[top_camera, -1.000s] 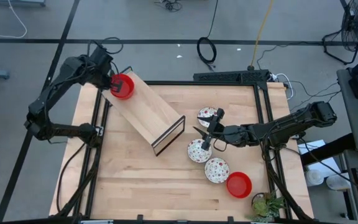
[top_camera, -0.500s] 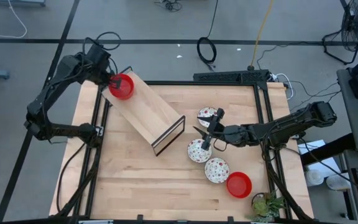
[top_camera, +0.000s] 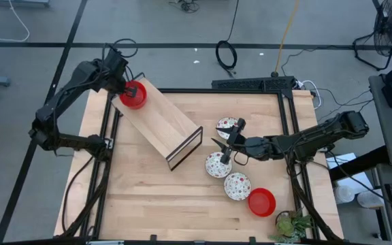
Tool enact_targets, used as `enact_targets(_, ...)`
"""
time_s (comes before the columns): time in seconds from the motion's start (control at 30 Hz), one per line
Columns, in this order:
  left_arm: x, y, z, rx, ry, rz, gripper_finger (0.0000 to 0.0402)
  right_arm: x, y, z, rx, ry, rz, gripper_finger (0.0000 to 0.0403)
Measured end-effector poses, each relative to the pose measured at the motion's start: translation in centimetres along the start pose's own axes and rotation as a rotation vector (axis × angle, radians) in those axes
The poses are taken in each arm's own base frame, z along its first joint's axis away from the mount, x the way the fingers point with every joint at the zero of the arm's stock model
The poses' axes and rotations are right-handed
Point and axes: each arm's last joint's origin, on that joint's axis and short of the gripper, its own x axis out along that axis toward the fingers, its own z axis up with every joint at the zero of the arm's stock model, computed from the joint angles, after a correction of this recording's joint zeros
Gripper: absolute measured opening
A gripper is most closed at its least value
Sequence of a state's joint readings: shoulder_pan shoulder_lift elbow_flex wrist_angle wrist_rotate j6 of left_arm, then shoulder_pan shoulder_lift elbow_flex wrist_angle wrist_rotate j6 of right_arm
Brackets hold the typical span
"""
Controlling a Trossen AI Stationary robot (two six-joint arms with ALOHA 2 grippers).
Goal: Pick & Place Mini bowls
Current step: Stack the top red bowl on the red bowl on the shelf
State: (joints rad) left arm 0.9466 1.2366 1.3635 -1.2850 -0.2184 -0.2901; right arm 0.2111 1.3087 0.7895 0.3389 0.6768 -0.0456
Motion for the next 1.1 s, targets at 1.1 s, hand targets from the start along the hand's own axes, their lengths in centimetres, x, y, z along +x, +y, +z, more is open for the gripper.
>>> enact_targets(1.1, 0.8, -0.3, 1.6, -0.015, -0.067, 0.084, 0.0009, 0.0, 0.0, 0.0, 0.007, 0.0, 0.001, 0.0192)
